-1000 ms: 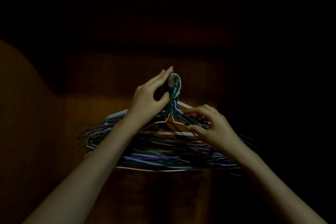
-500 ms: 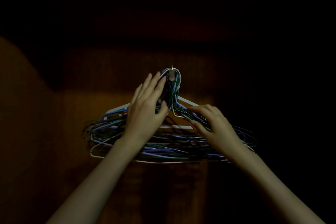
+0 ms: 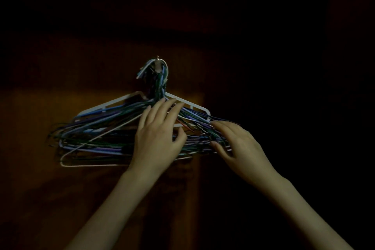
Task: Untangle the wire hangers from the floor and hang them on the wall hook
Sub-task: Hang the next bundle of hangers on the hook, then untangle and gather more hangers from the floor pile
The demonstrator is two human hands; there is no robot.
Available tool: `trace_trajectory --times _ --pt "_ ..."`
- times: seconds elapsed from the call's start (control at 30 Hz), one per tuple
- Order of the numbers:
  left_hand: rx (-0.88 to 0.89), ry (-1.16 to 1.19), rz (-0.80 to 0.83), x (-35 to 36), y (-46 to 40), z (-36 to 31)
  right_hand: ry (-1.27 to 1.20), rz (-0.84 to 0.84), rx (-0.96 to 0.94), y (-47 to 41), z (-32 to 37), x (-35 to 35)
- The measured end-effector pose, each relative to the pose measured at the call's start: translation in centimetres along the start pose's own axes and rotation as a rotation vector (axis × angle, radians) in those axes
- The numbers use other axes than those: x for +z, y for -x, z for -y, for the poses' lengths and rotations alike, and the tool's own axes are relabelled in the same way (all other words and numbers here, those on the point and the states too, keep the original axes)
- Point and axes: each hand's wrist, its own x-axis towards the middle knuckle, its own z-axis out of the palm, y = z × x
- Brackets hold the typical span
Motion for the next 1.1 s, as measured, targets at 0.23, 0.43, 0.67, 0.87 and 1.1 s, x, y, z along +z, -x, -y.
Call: trace_trajectory --times 0.23,0.43,0.67,0.87,1.1 --pt "0.076 0.117 0.117 2.7 2.8 -5.5 0.157 0.039 0.069 5.7 -4.1 -2.5" --pt "0.14 0.282 0.187 4.7 6.2 -13.1 0.203 0.131 0.142 13.4 -7.9 -5.6" --pt "0.202 0.439 0.264 5.0 11.5 -24.5 0.248 0.181 0.29 24.5 -13.3 -10.1" --pt "0.307 0.573 0.432 7.5 17.2 -35.3 0.366 0.234 0.45 37.2 -18.2 -13.0" --pt "0.441 0.703 0.558 8.9 24.3 -47.6 0.446 0.294 0.687 50.8 -20.9 -17.5"
